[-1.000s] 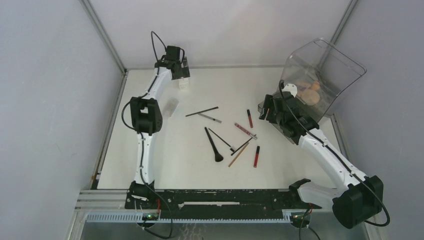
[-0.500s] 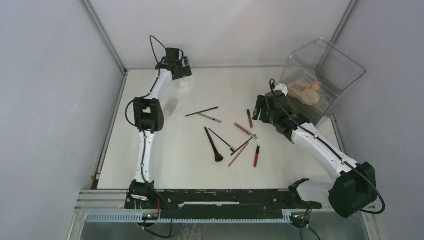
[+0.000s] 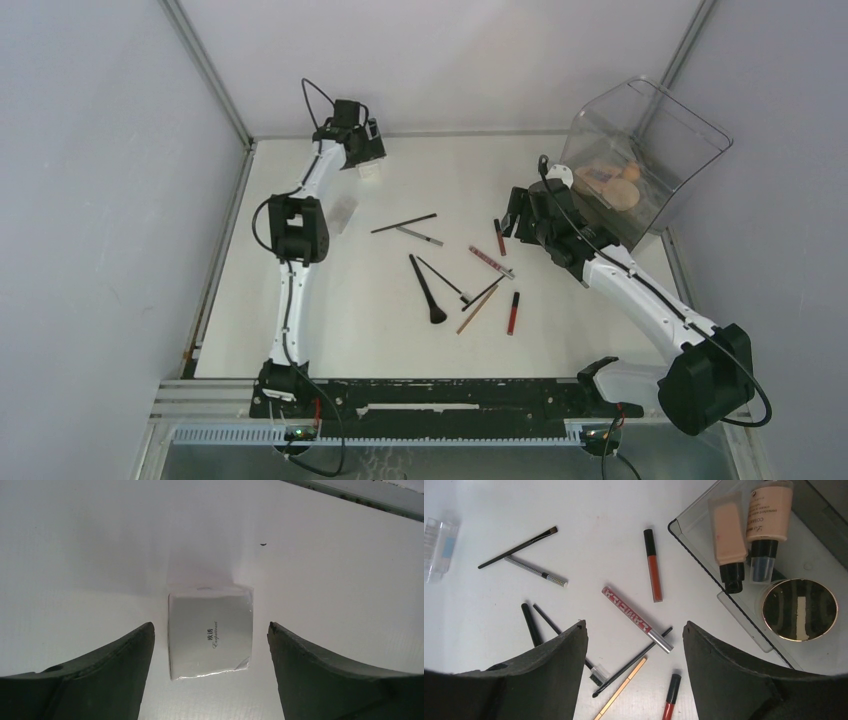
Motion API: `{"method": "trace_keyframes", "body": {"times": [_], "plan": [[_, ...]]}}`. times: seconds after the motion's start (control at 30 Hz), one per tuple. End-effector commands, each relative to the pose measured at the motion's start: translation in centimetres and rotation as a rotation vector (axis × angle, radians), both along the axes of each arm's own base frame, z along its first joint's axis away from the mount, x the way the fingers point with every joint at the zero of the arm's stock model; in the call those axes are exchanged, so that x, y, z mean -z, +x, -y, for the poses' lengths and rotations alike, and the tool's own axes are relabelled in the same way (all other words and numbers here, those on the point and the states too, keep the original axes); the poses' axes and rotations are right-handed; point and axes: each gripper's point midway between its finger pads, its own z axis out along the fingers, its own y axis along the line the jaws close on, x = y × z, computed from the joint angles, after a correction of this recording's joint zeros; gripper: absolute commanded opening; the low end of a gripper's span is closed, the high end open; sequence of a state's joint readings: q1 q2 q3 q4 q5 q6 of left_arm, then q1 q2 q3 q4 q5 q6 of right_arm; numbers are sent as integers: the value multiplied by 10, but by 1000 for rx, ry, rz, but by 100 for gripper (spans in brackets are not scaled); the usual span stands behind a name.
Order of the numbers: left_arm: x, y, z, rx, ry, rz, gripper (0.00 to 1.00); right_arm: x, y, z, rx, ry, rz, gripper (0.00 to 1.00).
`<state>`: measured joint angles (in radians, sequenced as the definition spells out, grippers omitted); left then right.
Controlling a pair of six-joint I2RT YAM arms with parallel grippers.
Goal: Organize the makeup
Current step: Pick up the makeup from the center of the board.
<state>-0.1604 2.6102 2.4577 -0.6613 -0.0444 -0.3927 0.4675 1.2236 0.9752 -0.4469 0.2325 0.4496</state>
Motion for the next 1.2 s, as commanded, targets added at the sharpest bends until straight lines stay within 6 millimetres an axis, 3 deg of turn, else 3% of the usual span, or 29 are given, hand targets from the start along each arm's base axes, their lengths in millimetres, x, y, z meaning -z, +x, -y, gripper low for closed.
{"method": "trace_keyframes", "body": {"times": [0.0, 0.23, 0.37, 0.53, 0.67, 0.7, 0.77, 0.9, 1.03, 1.17], "plan": [[-23, 10, 3, -1, -64, 49, 85, -34, 11, -7, 3, 58, 97, 77], [-18, 10, -1, -8, -94, 38, 62, -32, 11, -10, -5, 60, 91, 77], [-28, 4, 3, 11, -57, 60, 53, -33, 10, -9, -4, 60, 92, 77], [-74, -12, 10, 49, 22, 153, 49, -43, 3, -9, -9, 71, 105, 77], [-111, -37, 17, 78, 31, 184, 48, -53, -8, -7, 1, 67, 118, 76], [-128, -46, 19, 82, 25, 204, 46, -55, -12, -7, 1, 69, 116, 76], [-143, -66, 22, 96, 20, 208, 45, -59, -19, -9, -3, 74, 122, 76], [-157, -121, 28, 124, 14, 187, 45, -71, -39, -20, -41, 90, 147, 76], [-146, -196, 44, 184, -47, 113, 46, -74, -61, -26, -52, 110, 145, 76], [-133, -261, 55, 200, -50, 98, 47, -62, -85, -21, -39, 128, 111, 76]]}}
